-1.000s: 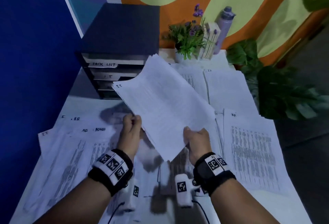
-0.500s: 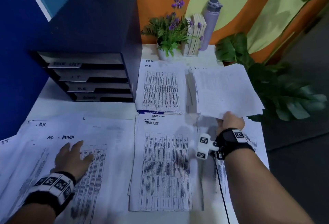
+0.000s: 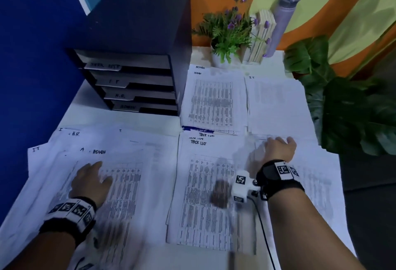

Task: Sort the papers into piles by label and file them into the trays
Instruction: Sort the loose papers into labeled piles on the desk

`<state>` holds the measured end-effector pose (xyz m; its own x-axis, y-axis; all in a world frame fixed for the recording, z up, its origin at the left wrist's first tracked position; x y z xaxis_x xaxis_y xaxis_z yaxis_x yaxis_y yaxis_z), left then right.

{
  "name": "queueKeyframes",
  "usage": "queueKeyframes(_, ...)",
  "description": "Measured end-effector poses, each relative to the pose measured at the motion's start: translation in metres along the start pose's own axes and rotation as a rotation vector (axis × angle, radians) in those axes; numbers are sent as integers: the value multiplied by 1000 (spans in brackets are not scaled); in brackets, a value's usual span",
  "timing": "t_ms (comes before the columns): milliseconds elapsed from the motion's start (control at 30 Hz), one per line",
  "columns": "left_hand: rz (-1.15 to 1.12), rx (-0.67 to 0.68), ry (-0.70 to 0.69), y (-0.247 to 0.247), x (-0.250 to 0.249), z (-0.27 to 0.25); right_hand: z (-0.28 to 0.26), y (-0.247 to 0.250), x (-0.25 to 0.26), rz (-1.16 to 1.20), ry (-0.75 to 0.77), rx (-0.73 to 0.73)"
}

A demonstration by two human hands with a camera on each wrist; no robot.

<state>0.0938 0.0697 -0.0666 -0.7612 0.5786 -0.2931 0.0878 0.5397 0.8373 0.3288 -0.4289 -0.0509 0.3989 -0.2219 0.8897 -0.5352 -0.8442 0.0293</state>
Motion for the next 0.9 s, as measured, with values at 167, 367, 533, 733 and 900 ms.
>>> queueKeyframes(167,-39,9,119,27,46,-10,-95,-57,-35,-161,50,375)
queueKeyframes(367,-51,23,238,43,96,-23,-216,-129,-100,-574,81,913)
queueKeyframes(533,-47,87,198,35,111,-27,-274,-143,-146,-1107,146,1044)
queueKeyframes(733,-213,126,107,23,115,-30,-294,-161,-156,-1031,158,979)
queueKeyframes(900,-475,96,123,35,123,-23,-290,-172,-142,-848,220,875)
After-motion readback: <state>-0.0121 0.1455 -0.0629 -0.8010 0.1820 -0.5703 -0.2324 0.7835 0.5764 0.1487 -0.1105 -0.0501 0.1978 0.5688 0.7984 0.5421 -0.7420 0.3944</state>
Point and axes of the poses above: each hand's wrist, its own z-axis towards the middle knuckle, its own y-axis out of the back of the hand, x = y × z, the point moved 7 cm from there along z, towards the middle knuckle, and after that the axes turned 8 degrees about x, right-handed, at the moved point
